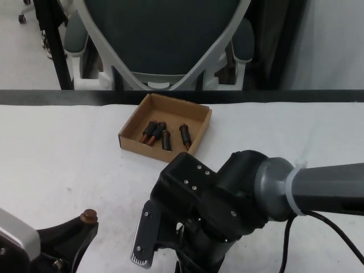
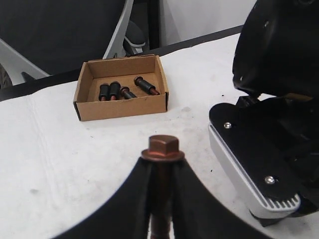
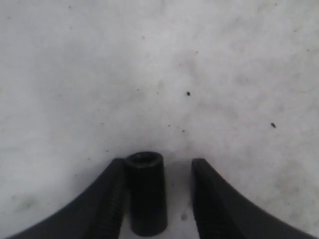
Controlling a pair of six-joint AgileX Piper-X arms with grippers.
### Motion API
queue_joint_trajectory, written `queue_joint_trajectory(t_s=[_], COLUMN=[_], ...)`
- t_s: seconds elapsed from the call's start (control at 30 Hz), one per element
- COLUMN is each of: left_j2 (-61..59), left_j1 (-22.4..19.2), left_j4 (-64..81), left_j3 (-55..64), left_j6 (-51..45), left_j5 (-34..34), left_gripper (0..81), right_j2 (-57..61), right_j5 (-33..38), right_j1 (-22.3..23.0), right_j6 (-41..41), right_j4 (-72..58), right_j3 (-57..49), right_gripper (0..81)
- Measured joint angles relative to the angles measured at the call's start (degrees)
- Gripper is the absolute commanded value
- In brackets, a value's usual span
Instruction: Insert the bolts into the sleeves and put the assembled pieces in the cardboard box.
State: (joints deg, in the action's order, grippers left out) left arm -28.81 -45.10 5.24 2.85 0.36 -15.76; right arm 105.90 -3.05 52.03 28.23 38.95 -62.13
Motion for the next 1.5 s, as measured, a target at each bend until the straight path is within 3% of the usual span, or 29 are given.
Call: queue_joint_trajectory(t_s=[0.07,0.1,0.37,0.53,0.77,1.03,1.27,1.5], left_j2=[0.0,0.0,0.0,0.0,0.0,0.0,-3.5,-13.3], left_j1=[0.0,0.0,0.0,0.0,0.0,0.0,0.0,0.0], left_j4=[0.0,0.0,0.0,2.2,3.9,13.8,24.6,40.5], left_j3=[0.0,0.0,0.0,0.0,0.0,-0.1,-1.6,-3.4], left_j6=[0.0,0.0,0.0,0.0,0.0,2.1,7.8,3.9], left_j5=[0.0,0.0,0.0,4.1,5.3,14.5,23.8,28.5], left_gripper=[0.8,0.8,0.8,0.8,0.8,0.8,0.8,0.8], right_j2=[0.4,0.4,0.5,-2.5,-16.9,-35.4,-37.8,-38.0], right_j5=[0.5,0.3,0.5,1.5,3.8,8.1,11.1,11.9], right_j1=[0.0,0.0,0.0,0.0,0.0,1.0,3.5,5.3], right_j6=[0.0,0.0,-0.5,-3.3,-9.5,-19.4,-23.3,-24.9], right_j4=[0.6,0.7,0.8,-4.5,-23.5,-51.0,-68.5,-89.7], right_j3=[0.0,0.0,-0.1,3.5,20.4,39.2,47.9,56.3], right_gripper=[2.6,0.5,0.2,0.2,0.2,0.2,0.2,0.2])
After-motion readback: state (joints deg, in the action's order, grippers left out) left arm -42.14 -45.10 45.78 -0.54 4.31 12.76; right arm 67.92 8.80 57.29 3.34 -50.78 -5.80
